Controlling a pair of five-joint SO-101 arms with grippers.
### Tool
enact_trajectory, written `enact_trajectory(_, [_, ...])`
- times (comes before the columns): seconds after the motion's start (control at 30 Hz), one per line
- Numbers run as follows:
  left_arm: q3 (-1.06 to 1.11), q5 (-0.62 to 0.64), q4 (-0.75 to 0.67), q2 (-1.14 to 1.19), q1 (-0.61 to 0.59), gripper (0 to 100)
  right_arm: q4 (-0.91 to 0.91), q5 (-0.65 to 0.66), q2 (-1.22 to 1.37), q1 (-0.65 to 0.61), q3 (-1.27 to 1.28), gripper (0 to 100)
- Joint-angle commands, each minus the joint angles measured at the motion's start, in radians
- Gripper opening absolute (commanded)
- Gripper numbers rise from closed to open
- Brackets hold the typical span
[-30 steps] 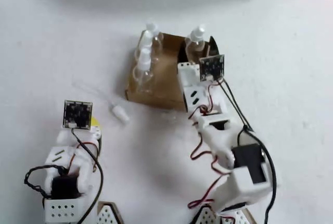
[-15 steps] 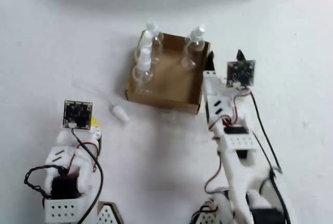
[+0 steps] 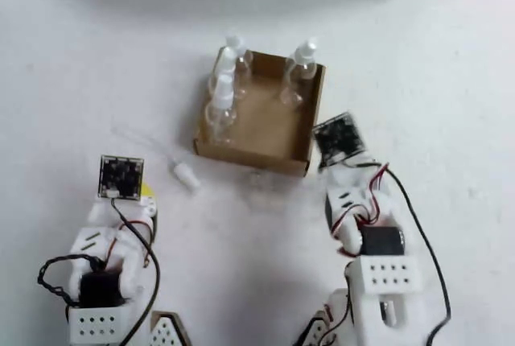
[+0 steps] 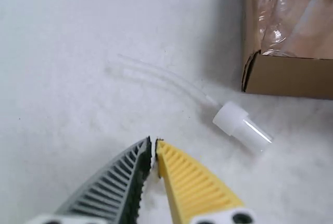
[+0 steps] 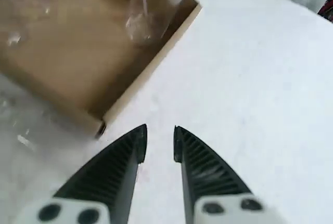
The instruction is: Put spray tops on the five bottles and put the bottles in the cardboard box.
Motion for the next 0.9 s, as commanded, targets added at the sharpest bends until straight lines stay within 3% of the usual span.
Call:
enact_trajectory(0.0, [-0.003, -0.009, 0.006, -0.008, -0.007, 2, 0.328, 0.035, -0.073, -0.001, -0.155, 5.6])
enact_trajectory(0.17, [-0.003, -0.009, 0.029, -0.008, -0.007, 2, 0.636, 0.158, -0.073, -0.001, -0.296, 5.6])
enact_trajectory(0.37, [-0.003, -0.009, 0.029, -0.008, -0.007, 2, 0.888, 0.166, -0.053, 0.001, -0.325, 5.3])
enact_trajectory(0.57, [-0.003, -0.009, 0.029, -0.008, -0.007, 2, 0.946, 0.204, 0.223, 0.101, -0.417, 5.6])
enact_trajectory(0.87, [-0.003, -0.009, 0.029, -0.008, -0.007, 2, 0.909, 0.164, 0.536, 0.007, -0.514, 5.7])
